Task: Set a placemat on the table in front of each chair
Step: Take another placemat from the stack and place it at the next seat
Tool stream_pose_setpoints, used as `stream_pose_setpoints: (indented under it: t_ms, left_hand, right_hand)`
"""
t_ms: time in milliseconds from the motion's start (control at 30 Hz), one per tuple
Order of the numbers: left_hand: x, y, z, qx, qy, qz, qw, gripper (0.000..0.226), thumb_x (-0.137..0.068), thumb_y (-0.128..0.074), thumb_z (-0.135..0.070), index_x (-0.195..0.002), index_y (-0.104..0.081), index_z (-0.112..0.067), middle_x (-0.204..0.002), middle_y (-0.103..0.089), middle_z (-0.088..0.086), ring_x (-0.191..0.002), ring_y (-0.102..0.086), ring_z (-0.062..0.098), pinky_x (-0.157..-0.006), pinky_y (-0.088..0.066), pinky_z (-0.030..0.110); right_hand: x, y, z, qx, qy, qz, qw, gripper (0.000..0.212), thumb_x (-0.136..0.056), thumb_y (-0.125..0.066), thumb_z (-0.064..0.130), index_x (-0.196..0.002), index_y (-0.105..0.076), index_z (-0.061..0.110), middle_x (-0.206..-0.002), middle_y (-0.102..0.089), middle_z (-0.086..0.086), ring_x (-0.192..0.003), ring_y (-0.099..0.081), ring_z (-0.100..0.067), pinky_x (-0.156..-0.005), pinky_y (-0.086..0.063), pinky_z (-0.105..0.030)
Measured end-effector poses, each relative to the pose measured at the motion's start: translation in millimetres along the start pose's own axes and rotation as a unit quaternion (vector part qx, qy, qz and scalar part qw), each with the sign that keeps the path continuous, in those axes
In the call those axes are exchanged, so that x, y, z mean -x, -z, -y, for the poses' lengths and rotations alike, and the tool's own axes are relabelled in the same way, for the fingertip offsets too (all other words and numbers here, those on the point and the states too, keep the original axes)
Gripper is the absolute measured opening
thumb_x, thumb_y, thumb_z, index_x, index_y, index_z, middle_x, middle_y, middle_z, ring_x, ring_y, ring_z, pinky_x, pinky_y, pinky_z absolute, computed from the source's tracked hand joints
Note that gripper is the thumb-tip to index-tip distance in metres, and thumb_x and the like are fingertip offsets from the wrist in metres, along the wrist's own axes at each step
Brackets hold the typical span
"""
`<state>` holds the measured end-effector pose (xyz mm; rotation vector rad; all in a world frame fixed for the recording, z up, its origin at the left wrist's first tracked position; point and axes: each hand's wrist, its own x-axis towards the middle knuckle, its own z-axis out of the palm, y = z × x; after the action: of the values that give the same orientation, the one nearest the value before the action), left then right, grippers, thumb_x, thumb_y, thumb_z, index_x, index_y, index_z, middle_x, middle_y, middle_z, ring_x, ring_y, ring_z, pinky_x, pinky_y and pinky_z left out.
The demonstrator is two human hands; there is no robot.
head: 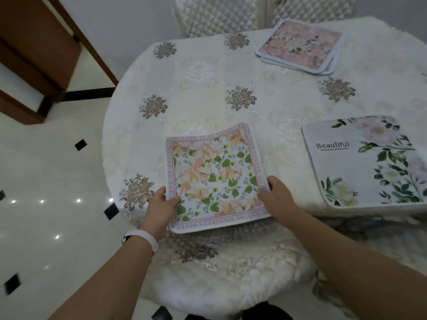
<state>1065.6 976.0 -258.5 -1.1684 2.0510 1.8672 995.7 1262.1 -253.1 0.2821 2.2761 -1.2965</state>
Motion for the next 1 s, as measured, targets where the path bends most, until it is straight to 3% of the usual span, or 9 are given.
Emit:
stream_pose_setpoints:
  t_ms: [133, 333, 467, 600, 767, 900, 1000]
  left_hand:
    - [-17, 4, 0, -0.010, -0.004, 0.013, 1.000, 0.022, -0.095, -0.059, -0.005, -0.111, -0.065, -0.020, -0.107, -0.072, 0.010, -0.091, -0.071, 0.031, -0.078, -0.059, 0.050]
    - [-33, 11, -3, 0.037, 0.048, 0.048, 0.997, 0.026, -0.094, -0.061, -0.007, -0.118, -0.065, -0.014, -0.107, -0.074, 0.013, -0.091, -0.072, 0.035, -0.077, -0.058, 0.053]
    - [-13, 13, 4, 0.161, 0.078, 0.019, 0.984, 0.027, -0.092, -0.061, -0.004, -0.118, -0.063, -0.013, -0.108, -0.073, 0.014, -0.094, -0.071, 0.036, -0.077, -0.059, 0.051]
    - [21, -10, 17, 0.245, 0.086, -0.013, 0.966, 0.031, -0.092, -0.056, 0.002, -0.119, -0.059, -0.015, -0.112, -0.071, 0.010, -0.100, -0.068, 0.032, -0.082, -0.058, 0.046]
    - [32, -36, 20, 0.204, 0.083, -0.030, 0.975, 0.035, -0.094, -0.053, 0.002, -0.119, -0.059, -0.022, -0.116, -0.068, 0.002, -0.102, -0.066, 0.025, -0.085, -0.058, 0.046]
    - [40, -54, 18, 0.178, 0.055, -0.042, 0.982, 0.032, -0.092, -0.059, -0.003, -0.118, -0.056, -0.021, -0.113, -0.068, 0.003, -0.101, -0.066, 0.026, -0.089, -0.055, 0.051]
    - [51, -65, 13, 0.184, 0.037, -0.036, 0.982, 0.043, -0.091, -0.061, -0.002, -0.128, -0.048, -0.020, -0.115, -0.066, 0.001, -0.102, -0.066, 0.022, -0.089, -0.056, 0.046]
  right_hand:
    - [-5, -13, -4, -0.025, -0.035, 0.016, 0.999, 0.022, -0.089, -0.056, 0.005, -0.105, -0.054, 0.020, -0.089, -0.061, 0.010, -0.078, -0.057, -0.004, -0.058, -0.044, -0.024]
    - [-14, -24, -5, -0.100, -0.103, 0.010, 0.990, 0.032, -0.080, -0.059, 0.000, -0.107, -0.059, 0.016, -0.104, -0.069, 0.000, -0.090, -0.067, -0.021, -0.081, -0.059, -0.043]
    - [-10, -34, 2, -0.160, -0.106, -0.031, 0.981, 0.030, -0.082, -0.057, -0.005, -0.107, -0.059, 0.013, -0.100, -0.070, -0.002, -0.081, -0.067, -0.017, -0.064, -0.056, -0.032]
    - [3, -53, 8, -0.198, -0.111, -0.076, 0.971, 0.032, -0.083, -0.053, -0.005, -0.110, -0.057, 0.013, -0.105, -0.068, -0.005, -0.083, -0.066, -0.017, -0.060, -0.053, -0.029]
    - [16, -76, 22, -0.327, -0.122, -0.091, 0.933, 0.047, -0.088, -0.046, -0.011, -0.122, -0.052, 0.020, -0.105, -0.066, 0.002, -0.091, -0.065, -0.017, -0.067, -0.058, -0.033]
    - [22, -97, 31, -0.360, -0.132, -0.077, 0.920, 0.039, -0.090, -0.049, -0.011, -0.112, -0.052, 0.021, -0.098, -0.065, 0.006, -0.086, -0.065, -0.016, -0.061, -0.056, -0.032]
    - [26, -110, 33, -0.363, -0.142, -0.055, 0.919, 0.034, -0.090, -0.052, -0.009, -0.113, -0.054, 0.017, -0.098, -0.065, 0.001, -0.085, -0.066, -0.017, -0.057, -0.055, -0.030]
